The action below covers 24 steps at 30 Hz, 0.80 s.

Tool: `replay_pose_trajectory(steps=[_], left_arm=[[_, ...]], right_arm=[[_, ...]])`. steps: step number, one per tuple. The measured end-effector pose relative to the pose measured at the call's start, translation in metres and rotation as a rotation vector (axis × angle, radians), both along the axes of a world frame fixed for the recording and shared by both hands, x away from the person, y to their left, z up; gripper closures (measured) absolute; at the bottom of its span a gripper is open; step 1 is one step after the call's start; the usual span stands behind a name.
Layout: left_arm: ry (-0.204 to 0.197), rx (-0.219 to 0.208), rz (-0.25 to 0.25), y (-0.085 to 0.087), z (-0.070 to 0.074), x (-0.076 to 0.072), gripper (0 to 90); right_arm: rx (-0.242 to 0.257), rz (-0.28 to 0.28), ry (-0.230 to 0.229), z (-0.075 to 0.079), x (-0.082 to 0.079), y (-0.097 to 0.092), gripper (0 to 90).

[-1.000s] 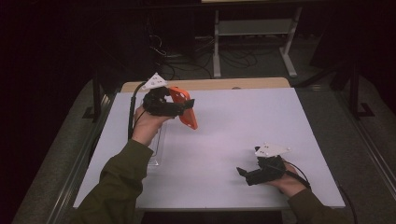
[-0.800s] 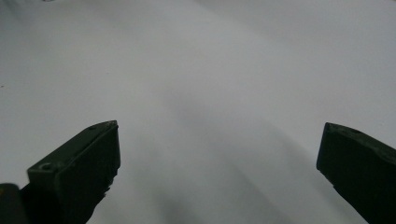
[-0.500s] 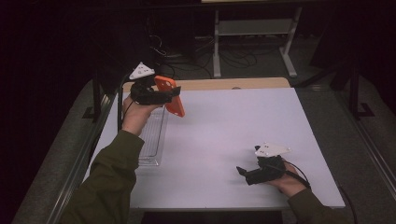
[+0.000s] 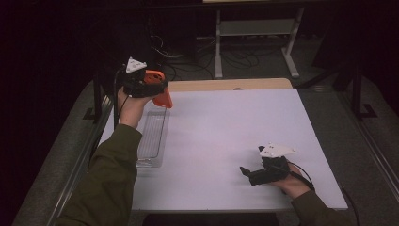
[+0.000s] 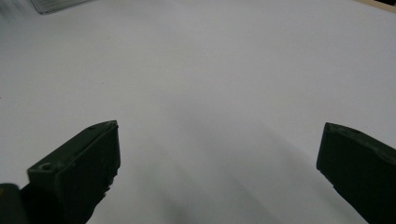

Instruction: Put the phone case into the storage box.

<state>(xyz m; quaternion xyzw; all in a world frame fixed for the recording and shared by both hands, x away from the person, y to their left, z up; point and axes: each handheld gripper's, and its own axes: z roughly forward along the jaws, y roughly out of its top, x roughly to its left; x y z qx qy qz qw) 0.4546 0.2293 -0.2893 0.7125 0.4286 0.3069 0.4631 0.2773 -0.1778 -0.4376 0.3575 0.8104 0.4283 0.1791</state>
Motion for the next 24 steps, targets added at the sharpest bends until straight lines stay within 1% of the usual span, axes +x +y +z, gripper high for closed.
replay_pose_trajectory(steps=[2, 3, 5, 8, 10, 13, 14, 15, 16, 17, 18, 19, 20, 22, 24], left_arm=[[0.003, 0.017, 0.04, 0.003, -0.003, 0.005, 15.4], [0.011, 0.023, 0.061, 0.005, -0.005, 0.007, 15.4], [0.029, 0.027, 0.086, 0.008, -0.009, 0.012, 15.4], [0.042, 0.04, 0.12, 0.011, -0.014, 0.017, 15.3], [0.048, 0.04, 0.145, 0.012, -0.017, 0.021, 15.2], [0.062, 0.047, 0.169, 0.013, -0.022, 0.026, 15.0], [0.072, 0.048, 0.184, 0.013, -0.025, 0.029, 15.0], [0.083, 0.051, 0.191, 0.014, -0.027, 0.031, 15.0], [0.086, 0.047, 0.196, 0.014, -0.029, 0.032, 15.0], [0.098, 0.054, 0.205, 0.014, -0.031, 0.034, 15.0], [0.101, 0.052, 0.207, 0.014, -0.033, 0.035, 15.0], [0.112, 0.062, 0.207, 0.014, -0.034, 0.036, 15.0], [0.109, 0.057, 0.22, 0.013, -0.037, 0.038, 15.0], [0.12, 0.081, 0.231, 0.013, -0.041, 0.041, 15.0], [0.133, 0.068, 0.246, 0.013, -0.045, 0.043, 14.9]], right_arm=[[-0.001, 0.004, 0.001, 0.001, -0.001, 0.0, 0.0], [-0.002, 0.01, -0.006, 0.001, -0.001, 0.001, 0.0], [0.001, 0.011, -0.007, 0.002, -0.001, 0.001, 0.0], [0.001, 0.016, -0.011, 0.002, -0.001, 0.002, 0.0], [0.001, 0.013, -0.008, 0.002, 0.0, 0.003, 0.0], [0.001, 0.014, -0.02, 0.003, 0.0, 0.004, 0.0], [0.004, 0.01, -0.012, 0.003, 0.0, 0.005, 0.0], [0.002, 0.012, -0.015, 0.003, 0.0, 0.005, 0.0], [0.0, 0.013, -0.014, 0.003, 0.0, 0.005, 0.0], [-0.001, 0.013, -0.01, 0.003, 0.0, 0.005, 0.0], [0.002, 0.013, -0.015, 0.003, 0.0, 0.005, 0.0], [0.004, 0.013, -0.015, 0.003, 0.0, 0.005, 0.0], [0.002, 0.015, -0.017, 0.003, 0.001, 0.005, 0.0], [0.005, 0.013, -0.011, 0.004, 0.0, 0.004, 0.0], [0.004, 0.011, -0.015, 0.004, 0.001, 0.003, 0.0]])
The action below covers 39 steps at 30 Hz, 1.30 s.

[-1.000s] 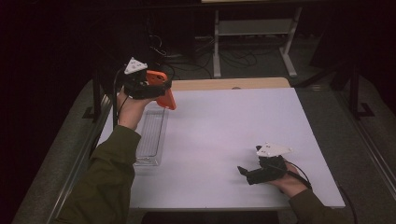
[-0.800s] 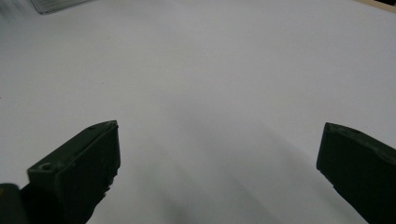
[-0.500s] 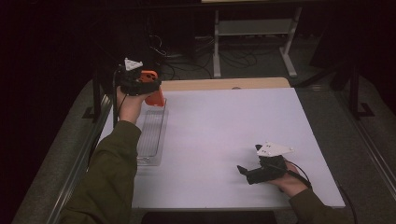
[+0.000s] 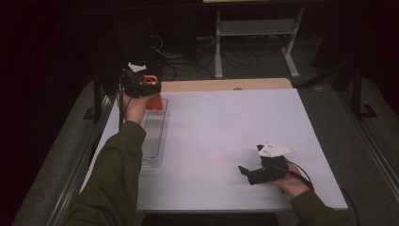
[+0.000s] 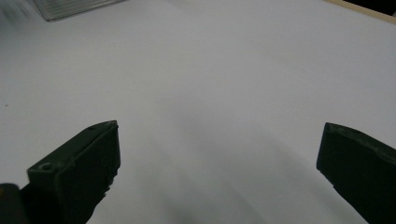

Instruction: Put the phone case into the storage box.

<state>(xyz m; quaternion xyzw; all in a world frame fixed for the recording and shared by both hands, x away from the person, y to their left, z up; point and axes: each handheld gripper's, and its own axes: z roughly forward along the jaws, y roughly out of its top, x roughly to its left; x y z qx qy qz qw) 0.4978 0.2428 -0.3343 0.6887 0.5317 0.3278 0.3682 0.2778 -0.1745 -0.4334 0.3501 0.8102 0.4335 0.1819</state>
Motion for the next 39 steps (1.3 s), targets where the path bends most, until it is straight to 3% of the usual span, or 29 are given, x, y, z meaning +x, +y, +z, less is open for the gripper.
replay_pose_trajectory(steps=[6, 16, 25, 39], left_arm=[[0.052, 0.027, 0.005, 0.0, -0.013, 0.006, 14.8], [0.088, 0.044, 0.014, -0.005, -0.028, 0.012, 14.4], [0.066, 0.048, 0.029, -0.007, -0.034, 0.017, 13.2], [0.072, 0.029, 0.015, -0.003, -0.037, 0.022, 4.2]], right_arm=[[0.0, -0.005, -0.011, 0.0, -0.001, 0.0, 0.0], [0.004, -0.01, -0.011, 0.001, -0.002, 0.0, 0.0], [0.001, -0.005, -0.015, 0.0, -0.002, 0.0, 0.0], [0.001, -0.003, -0.011, 0.001, -0.003, 0.0, 0.0]])
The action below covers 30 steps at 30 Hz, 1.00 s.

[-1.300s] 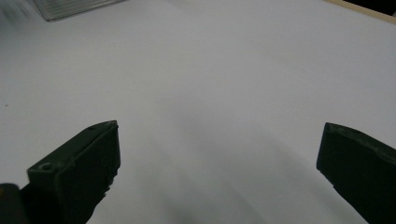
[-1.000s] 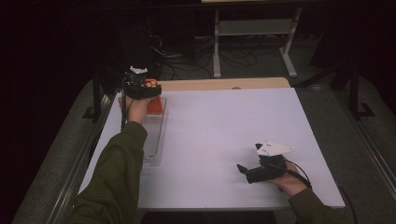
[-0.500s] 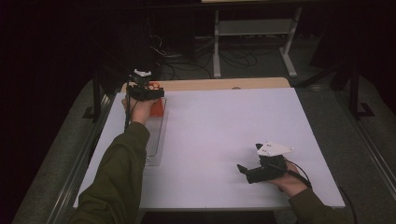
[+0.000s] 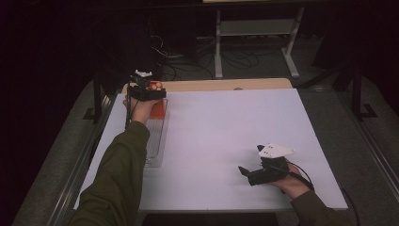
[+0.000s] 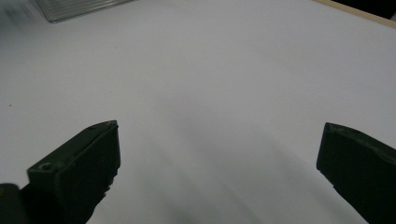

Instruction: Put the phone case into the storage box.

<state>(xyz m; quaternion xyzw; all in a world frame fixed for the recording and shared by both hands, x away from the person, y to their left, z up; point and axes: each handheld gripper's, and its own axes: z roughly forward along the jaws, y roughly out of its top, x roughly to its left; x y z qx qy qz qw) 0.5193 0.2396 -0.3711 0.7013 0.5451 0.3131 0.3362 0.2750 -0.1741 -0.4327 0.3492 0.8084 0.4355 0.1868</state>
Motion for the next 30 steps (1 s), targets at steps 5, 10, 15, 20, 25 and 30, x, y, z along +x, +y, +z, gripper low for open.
replay_pose_trajectory(steps=[5, 10, 15, 20, 25, 30], left_arm=[[-0.01, 0.0, 0.0, 0.003, 0.004, -0.002, 0.0], [-0.015, 0.002, -0.025, 0.005, 0.013, -0.009, 0.0], [-0.016, 0.006, -0.083, 0.005, 0.021, -0.018, 0.0], [0.0, -0.011, -0.154, 0.004, 0.026, -0.029, 0.0], [0.007, -0.023, -0.257, 0.001, 0.029, -0.044, 0.0], [0.002, -0.061, -0.349, 0.001, 0.034, -0.06, 0.0]], right_arm=[[-0.002, 0.004, -0.003, 0.0, 0.0, 0.0, 0.0], [-0.002, 0.001, -0.001, 0.0, 0.0, 0.0, 0.0], [-0.003, 0.0, -0.004, 0.0, 0.0, 0.0, 0.0], [-0.004, -0.002, -0.003, 0.0, -0.001, 0.0, 0.0], [-0.006, -0.001, -0.006, 0.001, 0.0, 0.0, 0.0], [-0.008, -0.001, -0.005, 0.001, 0.0, 0.001, 0.0]])
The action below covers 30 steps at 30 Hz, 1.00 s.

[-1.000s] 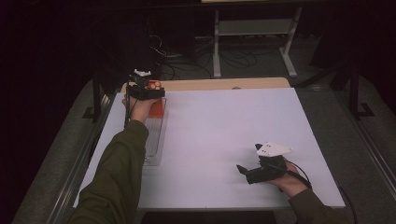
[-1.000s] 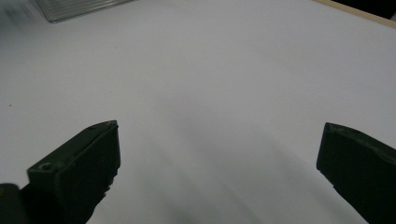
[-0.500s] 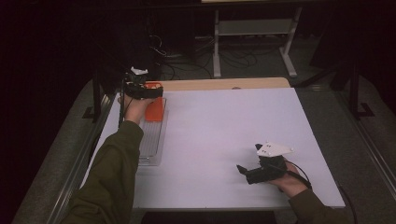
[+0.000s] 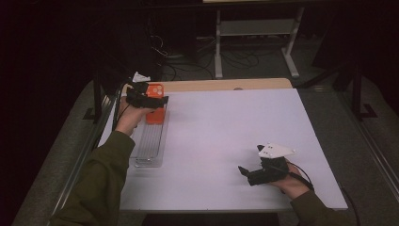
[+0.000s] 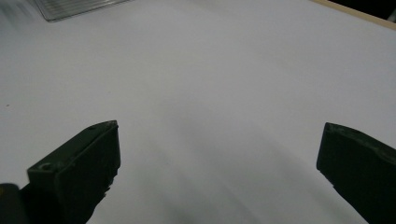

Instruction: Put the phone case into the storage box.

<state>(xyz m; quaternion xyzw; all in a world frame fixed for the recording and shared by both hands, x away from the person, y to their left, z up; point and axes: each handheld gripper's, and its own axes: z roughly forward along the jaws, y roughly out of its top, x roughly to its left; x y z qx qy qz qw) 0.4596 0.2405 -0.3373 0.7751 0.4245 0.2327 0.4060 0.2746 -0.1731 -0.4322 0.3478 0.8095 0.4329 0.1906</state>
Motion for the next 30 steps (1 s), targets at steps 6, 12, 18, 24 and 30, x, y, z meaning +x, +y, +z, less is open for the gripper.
replay_pose_trajectory(steps=[6, 12, 18, 24, 30], left_arm=[[-0.013, -0.035, -0.108, -0.005, 0.005, -0.023, 0.0], [-0.014, -0.062, -0.189, -0.012, 0.004, -0.045, 0.0], [-0.006, -0.084, -0.247, -0.018, 0.0, -0.068, 0.0], [-0.011, -0.097, -0.299, -0.02, -0.007, -0.087, 0.0], [-0.009, -0.099, -0.342, -0.019, -0.018, -0.108, 0.0]], right_arm=[[0.001, -0.002, 0.002, 0.0, 0.0, 0.0, 0.0], [0.004, 0.001, 0.007, 0.001, 0.0, 0.001, 0.0], [0.005, 0.001, 0.006, 0.002, 0.0, 0.001, 0.0], [0.008, 0.016, 0.002, 0.006, 0.0, -0.001, 0.0], [0.036, 0.031, -0.013, 0.014, 0.001, -0.006, 0.0]])
